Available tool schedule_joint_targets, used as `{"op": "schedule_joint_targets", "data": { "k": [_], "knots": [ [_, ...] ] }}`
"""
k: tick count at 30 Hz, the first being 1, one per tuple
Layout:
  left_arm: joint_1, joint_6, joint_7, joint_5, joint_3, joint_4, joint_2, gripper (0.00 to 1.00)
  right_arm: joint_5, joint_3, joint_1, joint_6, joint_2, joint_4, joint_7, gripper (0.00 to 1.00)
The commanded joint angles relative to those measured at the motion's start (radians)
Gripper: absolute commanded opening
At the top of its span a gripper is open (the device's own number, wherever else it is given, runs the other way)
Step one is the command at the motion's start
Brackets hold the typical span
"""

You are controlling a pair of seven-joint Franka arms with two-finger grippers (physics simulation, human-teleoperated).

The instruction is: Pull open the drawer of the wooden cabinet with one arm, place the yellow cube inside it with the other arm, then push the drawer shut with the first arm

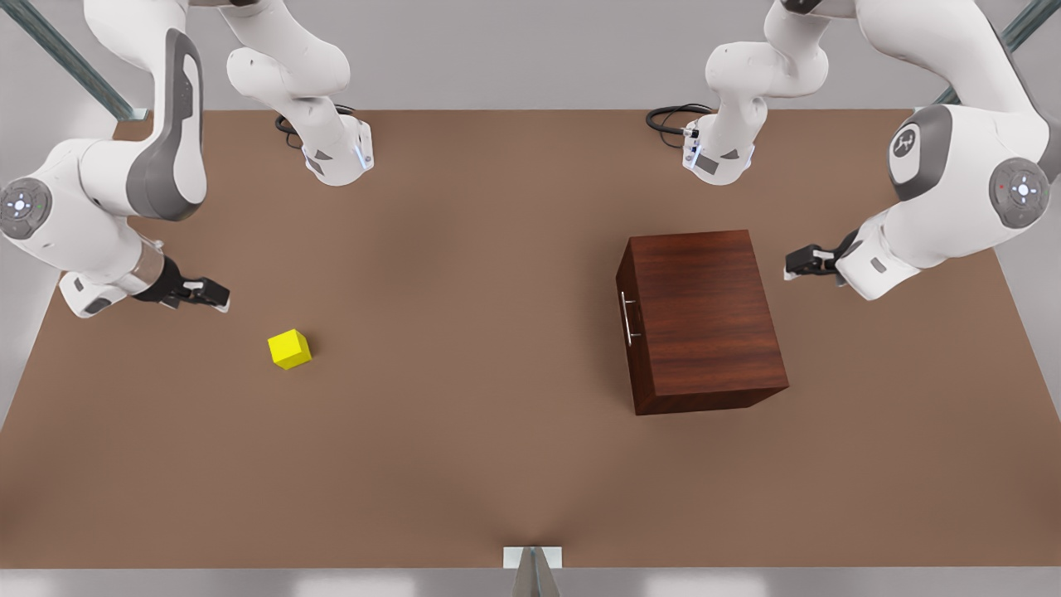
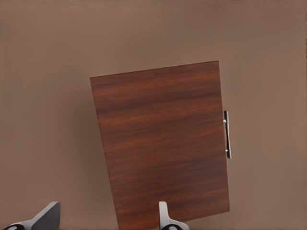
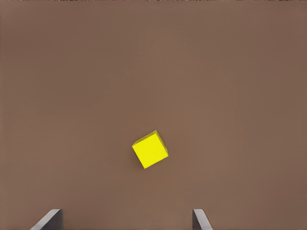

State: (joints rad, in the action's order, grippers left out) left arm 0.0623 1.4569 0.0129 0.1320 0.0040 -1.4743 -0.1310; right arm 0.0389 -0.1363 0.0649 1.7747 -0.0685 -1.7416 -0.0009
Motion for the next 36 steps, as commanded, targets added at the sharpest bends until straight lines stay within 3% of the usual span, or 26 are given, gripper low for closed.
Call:
{"op": "schedule_joint_targets", "data": {
  "k": [1,3,5,6,7,10,16,25,29,36],
  "knots": [
    [-0.004,0.045,-0.051,0.003,-0.001,0.0,0.002,1.0,-0.001,0.0,0.013,0.034,-0.001,0.0,-0.001,1.0],
    [0.005,0.046,-0.038,0.003,-0.007,0.008,-0.003,1.0,-0.001,0.004,0.022,0.023,-0.01,0.016,0.05,1.0],
    [-0.004,0.069,0.412,-0.06,0.008,0.012,-0.021,1.0,-0.004,0.004,0.024,-0.003,-0.01,0.027,0.544,1.0],
    [-0.004,0.08,0.368,-0.04,0.005,0.02,-0.022,1.0,-0.001,0.001,0.021,-0.009,-0.011,0.025,0.658,1.0],
    [0.125,0.068,-0.032,-0.1,-0.033,0.054,-0.029,1.0,0.006,-0.008,0.016,-0.012,-0.013,0.024,0.806,1.0],
    [0.433,0.069,-0.396,-0.144,-0.038,0.055,-0.102,1.0,0.007,-0.009,0.016,0.006,-0.027,0.008,0.88,1.0],
    [0.61,0.158,-0.838,-0.268,-0.036,0.1,-0.28,1.0,0.012,-0.013,0.0,0.17,-0.022,-0.094,0.986,1.0],
    [0.626,0.249,-0.969,-0.381,-0.032,0.098,-0.403,1.0,0.012,-0.014,-0.005,0.388,-0.007,-0.338,1.039,1.0],
    [0.66,0.249,-1.008,-0.508,-0.032,0.091,-0.484,1.0,0.012,-0.011,0.003,0.437,-0.068,-0.34,1.07,1.0],
    [0.659,0.241,-1.012,-0.578,-0.03,0.04,-0.504,1.0,0.042,-0.005,-0.002,0.516,-0.205,-0.337,1.09,1.0]
  ]
}}
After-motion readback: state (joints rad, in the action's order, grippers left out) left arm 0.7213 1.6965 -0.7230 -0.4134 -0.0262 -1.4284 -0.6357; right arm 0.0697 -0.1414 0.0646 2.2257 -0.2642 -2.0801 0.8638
